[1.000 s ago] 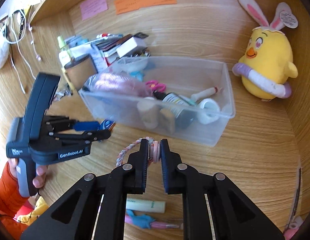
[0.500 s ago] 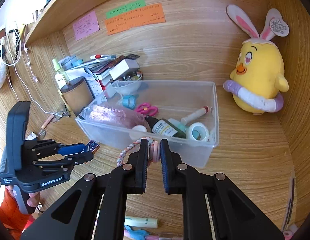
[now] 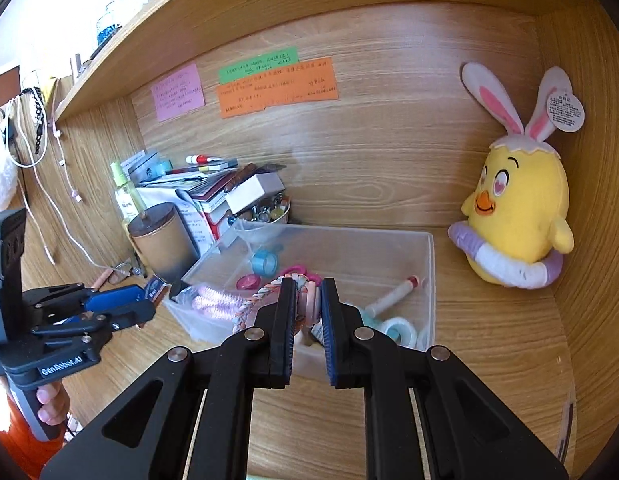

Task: Organize objects
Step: 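Carry the staple box and pink rope into the clear box and release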

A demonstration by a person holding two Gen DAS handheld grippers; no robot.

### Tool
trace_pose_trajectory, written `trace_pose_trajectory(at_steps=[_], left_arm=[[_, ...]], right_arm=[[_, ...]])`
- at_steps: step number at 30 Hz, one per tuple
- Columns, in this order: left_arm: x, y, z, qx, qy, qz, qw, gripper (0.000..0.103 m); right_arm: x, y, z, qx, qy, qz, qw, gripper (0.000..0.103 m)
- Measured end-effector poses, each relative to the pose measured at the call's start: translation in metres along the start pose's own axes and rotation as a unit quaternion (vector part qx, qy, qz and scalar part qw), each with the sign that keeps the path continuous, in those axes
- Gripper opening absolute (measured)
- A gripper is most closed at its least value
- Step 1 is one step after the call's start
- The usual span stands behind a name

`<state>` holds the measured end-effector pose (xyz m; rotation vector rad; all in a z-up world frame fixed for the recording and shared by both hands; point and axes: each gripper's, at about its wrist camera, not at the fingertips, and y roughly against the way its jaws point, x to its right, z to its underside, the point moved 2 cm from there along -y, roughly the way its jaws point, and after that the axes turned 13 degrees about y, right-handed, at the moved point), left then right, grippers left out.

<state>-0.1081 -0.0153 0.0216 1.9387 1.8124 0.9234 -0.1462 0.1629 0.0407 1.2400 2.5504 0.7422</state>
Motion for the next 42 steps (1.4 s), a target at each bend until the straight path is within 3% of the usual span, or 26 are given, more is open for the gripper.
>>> trace_pose_trajectory(at_steps=[8, 12, 21, 23, 25, 30, 35, 37, 42], left_arm=[[-0.013, -0.017, -0.026, -0.011, 0.021, 0.010, 0.9997, 0.027], [-0.013, -0.033, -0.033, -0.020, 0.017, -0.003, 0.9996, 0.027], [-0.008, -0.068, -0.038, -0.064, 0.020, 0.008, 0.9977, 0.027], [-0.006, -0.071, -0.038, -0.069, 0.019, 0.010, 0.9974, 0.027], [-0.003, -0.071, -0.037, -0.069, 0.015, 0.008, 0.9975, 0.027], [0.003, -0.061, -0.036, -0.059, -0.001, 0.002, 0.9983, 0.031], [0.012, -0.037, -0.036, -0.026, -0.016, 0.005, 0.9995, 0.059], [0.018, -0.025, -0.034, -0.009, -0.029, 0.004, 0.9995, 0.066], [0.032, -0.006, -0.020, -0.004, -0.045, 0.028, 0.9986, 0.090]], right_arm=[[0.015, -0.042, -0.002, -0.034, -0.015, 0.009, 0.999, 0.011], [0.020, -0.066, 0.004, -0.060, -0.023, 0.010, 0.998, 0.011], [0.010, -0.088, 0.019, -0.103, 0.005, 0.003, 0.995, 0.013], [0.007, -0.088, 0.021, -0.110, 0.012, -0.001, 0.994, 0.022], [0.006, -0.085, 0.023, -0.109, 0.018, 0.004, 0.994, 0.040], [0.001, -0.071, 0.024, -0.099, 0.040, 0.018, 0.994, 0.060], [-0.001, -0.054, 0.024, -0.088, 0.045, 0.024, 0.995, 0.074], [-0.001, -0.047, 0.024, -0.084, 0.042, 0.024, 0.995, 0.080], [0.003, -0.023, 0.030, -0.074, 0.029, 0.021, 0.997, 0.082]])
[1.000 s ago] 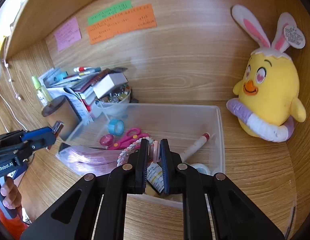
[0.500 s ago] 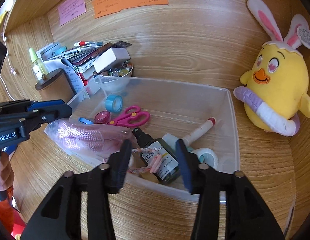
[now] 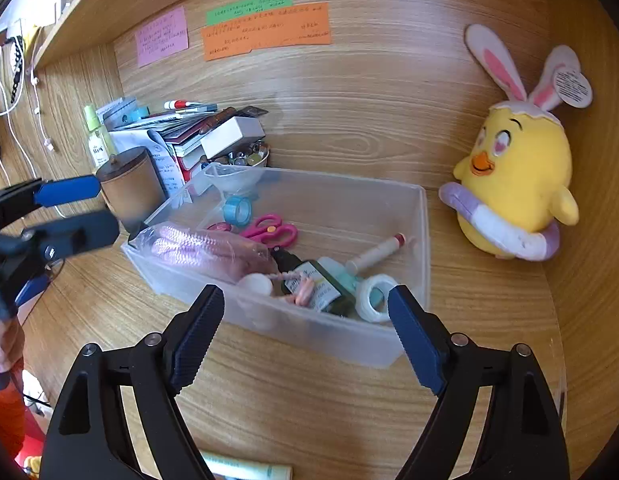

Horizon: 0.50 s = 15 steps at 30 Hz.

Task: Organize objects
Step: 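Carry the staple box and pink rope into the clear box and release, then grasp the white glue stick with the left tool while the right tool grasps the pink toothbrush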

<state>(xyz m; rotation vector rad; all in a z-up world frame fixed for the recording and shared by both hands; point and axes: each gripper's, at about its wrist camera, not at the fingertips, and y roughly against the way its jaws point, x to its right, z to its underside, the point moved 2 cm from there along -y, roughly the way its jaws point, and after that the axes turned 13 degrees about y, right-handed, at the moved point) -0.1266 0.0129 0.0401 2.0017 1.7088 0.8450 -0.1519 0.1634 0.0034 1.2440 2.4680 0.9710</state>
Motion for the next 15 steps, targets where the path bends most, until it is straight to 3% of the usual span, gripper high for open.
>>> trace_pose_trajectory(at_steps=[5, 15], left_arm=[[0.021, -0.007, 0.030, -0.042, -0.013, 0.031, 0.9985, 0.092], [0.051, -0.041, 0.101, -0.133, -0.059, 0.045, 0.9884, 0.092]], right_arm=[[0.008, 0.020, 0.022, -0.008, -0.023, 0.003, 1.000, 0.085], [0.000, 0.042, 0.083, -0.055, -0.053, 0.016, 0.997, 0.085]])
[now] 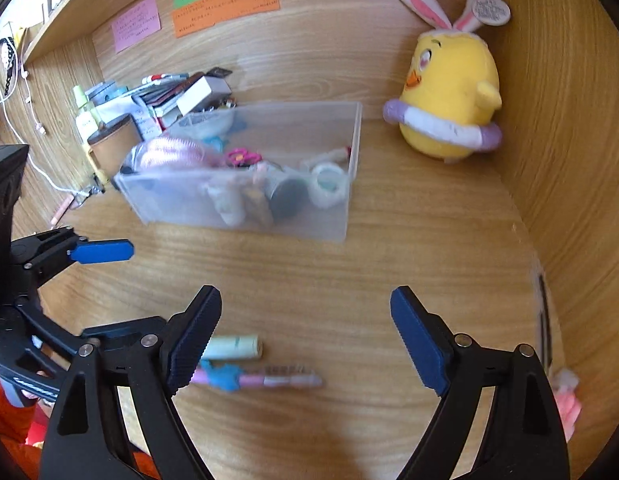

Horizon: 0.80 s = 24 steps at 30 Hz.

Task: Organize objects
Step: 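Grasp the white glue stick with the left tool while the right tool grasps the pink toothbrush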

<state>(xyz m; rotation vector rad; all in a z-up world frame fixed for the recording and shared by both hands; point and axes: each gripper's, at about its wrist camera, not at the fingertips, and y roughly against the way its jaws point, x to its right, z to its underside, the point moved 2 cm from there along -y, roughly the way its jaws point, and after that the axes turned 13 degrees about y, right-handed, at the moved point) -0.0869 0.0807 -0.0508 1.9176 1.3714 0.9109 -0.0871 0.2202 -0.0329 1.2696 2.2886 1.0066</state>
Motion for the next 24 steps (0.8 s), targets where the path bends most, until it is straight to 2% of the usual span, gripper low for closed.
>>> trace_pose_trajectory(at_steps=[1, 5, 8, 10, 11, 13, 14, 16, 20, 22, 24], left_arm=[[0.002, -0.003, 0.004, -0.004, -0.004, -0.002, 1.0000, 0.090], [0.003, -0.012, 0.014, -0.020, -0.013, -0.008, 0.9997, 0.073], [0.004, -0.017, 0.020, -0.031, -0.016, -0.004, 0.9994, 0.067], [0.006, -0.020, 0.022, -0.037, -0.018, 0.000, 0.9991, 0.061], [0.007, -0.022, 0.024, -0.040, -0.020, 0.001, 0.9990, 0.058], [0.009, -0.023, 0.026, -0.036, -0.023, -0.001, 0.9991, 0.057], [0.010, -0.023, 0.025, -0.032, -0.022, -0.001, 0.9992, 0.053], [0.010, -0.023, 0.025, -0.027, -0.020, -0.001, 0.9994, 0.046], [0.008, -0.021, 0.025, -0.025, -0.014, -0.001, 0.9996, 0.021], [0.004, -0.018, 0.025, -0.026, -0.006, -0.004, 0.9996, 0.015], [-0.002, -0.015, 0.027, -0.026, 0.004, -0.006, 0.9996, 0.015]], right_arm=[[-0.003, 0.000, 0.005, -0.006, 0.000, -0.005, 1.000, 0.085], [-0.017, -0.001, 0.023, -0.025, 0.005, -0.022, 0.999, 0.084], [-0.022, -0.003, 0.034, -0.038, -0.007, -0.046, 0.998, 0.080], [-0.023, -0.005, 0.038, -0.047, -0.014, -0.058, 0.997, 0.063], [-0.025, -0.007, 0.039, -0.051, -0.017, -0.070, 0.996, 0.059], [-0.028, -0.008, 0.042, -0.059, -0.021, -0.091, 0.994, 0.043], [-0.032, -0.009, 0.043, -0.060, -0.019, -0.095, 0.994, 0.041], [-0.037, -0.010, 0.043, -0.059, -0.014, -0.096, 0.994, 0.040], [-0.042, -0.018, 0.040, -0.058, -0.013, -0.092, 0.994, 0.039], [-0.042, -0.022, 0.036, -0.056, -0.012, -0.085, 0.995, 0.039], [-0.039, -0.026, 0.032, -0.052, -0.017, -0.080, 0.995, 0.038]])
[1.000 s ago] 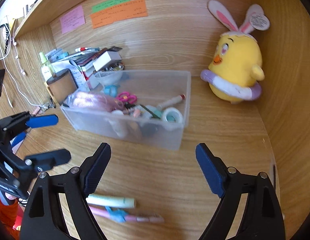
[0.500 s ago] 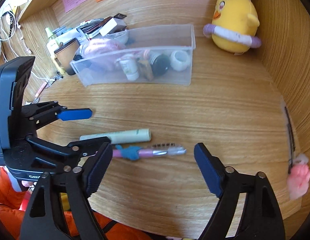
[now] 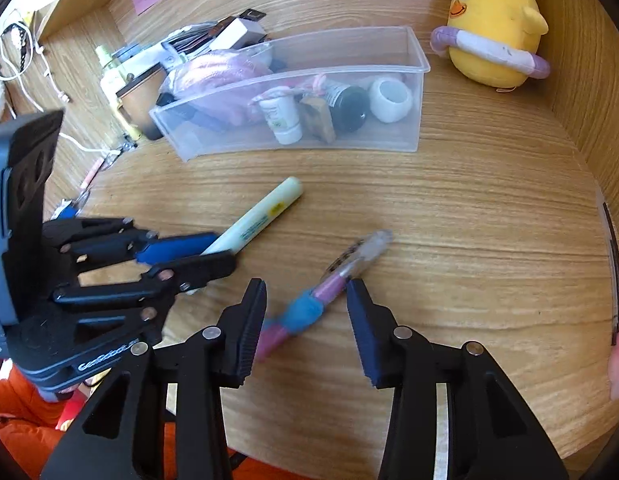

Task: Organize objects
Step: 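Grasp the white glue stick with the left tool while the right tool grasps the pink toothbrush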

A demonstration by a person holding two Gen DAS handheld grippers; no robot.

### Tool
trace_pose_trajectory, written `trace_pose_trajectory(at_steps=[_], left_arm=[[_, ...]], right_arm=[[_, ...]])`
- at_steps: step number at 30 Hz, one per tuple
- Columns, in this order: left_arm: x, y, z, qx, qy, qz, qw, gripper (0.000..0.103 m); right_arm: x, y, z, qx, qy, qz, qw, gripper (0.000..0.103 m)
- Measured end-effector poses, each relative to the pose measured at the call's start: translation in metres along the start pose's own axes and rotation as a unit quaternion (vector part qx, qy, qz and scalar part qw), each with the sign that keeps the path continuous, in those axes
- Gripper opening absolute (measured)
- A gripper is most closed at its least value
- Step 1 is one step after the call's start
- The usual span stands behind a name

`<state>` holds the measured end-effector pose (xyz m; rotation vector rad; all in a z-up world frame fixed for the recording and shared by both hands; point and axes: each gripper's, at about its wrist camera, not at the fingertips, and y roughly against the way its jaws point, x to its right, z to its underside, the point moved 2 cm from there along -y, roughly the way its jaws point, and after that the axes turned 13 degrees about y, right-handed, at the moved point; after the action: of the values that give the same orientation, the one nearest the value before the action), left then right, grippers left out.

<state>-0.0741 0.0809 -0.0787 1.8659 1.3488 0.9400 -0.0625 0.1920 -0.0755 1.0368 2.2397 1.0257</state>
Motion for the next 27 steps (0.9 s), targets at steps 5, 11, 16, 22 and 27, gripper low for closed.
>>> trace_pose_trajectory(at_steps=[5, 11, 16, 22, 27], left_arm=[[-0.012, 0.008, 0.007, -0.003, 0.014, 0.005, 0.9999, 0.015], [-0.012, 0.006, 0.002, -0.007, 0.012, 0.004, 0.9999, 0.017], [-0.007, -0.001, -0.006, -0.002, 0.009, 0.000, 1.0000, 0.024], [-0.012, -0.004, -0.012, 0.008, 0.027, -0.010, 0.9995, 0.020], [-0.019, -0.001, -0.013, 0.011, 0.035, -0.016, 0.9992, 0.015]], right_arm=[[0.000, -0.009, -0.010, 0.005, 0.024, 0.019, 1.000, 0.022], [-0.005, -0.011, -0.014, 0.004, 0.044, 0.011, 0.999, 0.021], [-0.005, -0.002, -0.003, -0.004, 0.047, 0.015, 0.999, 0.021], [-0.013, 0.003, 0.010, -0.002, 0.072, 0.050, 0.996, 0.021], [-0.015, 0.002, 0.012, 0.006, 0.082, 0.056, 0.995, 0.016]])
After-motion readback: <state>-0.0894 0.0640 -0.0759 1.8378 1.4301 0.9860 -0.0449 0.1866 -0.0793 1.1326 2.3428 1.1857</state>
